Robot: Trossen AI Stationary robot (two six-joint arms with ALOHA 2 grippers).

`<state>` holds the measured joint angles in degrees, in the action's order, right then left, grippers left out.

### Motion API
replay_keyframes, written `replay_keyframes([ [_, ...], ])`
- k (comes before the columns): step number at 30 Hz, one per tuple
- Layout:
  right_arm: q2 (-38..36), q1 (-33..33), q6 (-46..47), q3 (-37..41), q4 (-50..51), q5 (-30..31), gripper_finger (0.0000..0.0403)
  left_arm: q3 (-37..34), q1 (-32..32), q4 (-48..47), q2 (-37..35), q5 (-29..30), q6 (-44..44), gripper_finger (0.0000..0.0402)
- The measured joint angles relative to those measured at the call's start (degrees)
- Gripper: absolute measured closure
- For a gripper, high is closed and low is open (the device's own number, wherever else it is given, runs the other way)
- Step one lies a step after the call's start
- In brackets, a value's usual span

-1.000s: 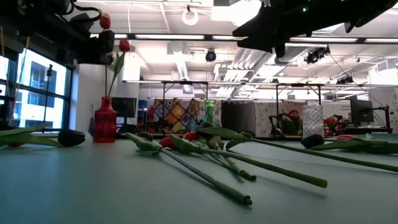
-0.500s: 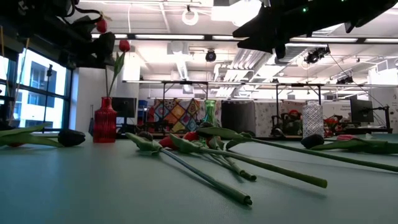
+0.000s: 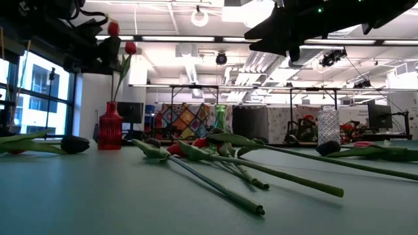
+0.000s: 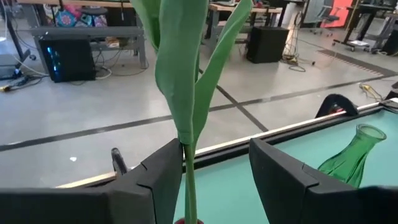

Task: Sort flowers into vase by color
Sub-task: Put the red tulip into the red vase

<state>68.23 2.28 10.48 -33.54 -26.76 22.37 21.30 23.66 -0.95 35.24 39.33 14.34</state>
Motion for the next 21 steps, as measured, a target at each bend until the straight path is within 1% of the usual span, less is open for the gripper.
replay_keyframes([
  [9, 0.00, 0.02, 0.06, -0.02, 0.46, 0.00, 0.0215, 0.00, 0.00, -4.65, 0.01, -2.08, 2.13, 0.0210],
  [17, 0.00, 0.02, 2.23, -0.02, 1.31, 0.00, 0.0215, 0.00, 0.00, -7.39, 0.00, -6.42, 3.49, 0.0190],
  [21, 0.00, 0.02, 3.37, -0.02, 1.46, 0.00, 0.0215, 0.00, 0.00, -9.87, 0.00, -5.99, 3.70, 0.0190],
])
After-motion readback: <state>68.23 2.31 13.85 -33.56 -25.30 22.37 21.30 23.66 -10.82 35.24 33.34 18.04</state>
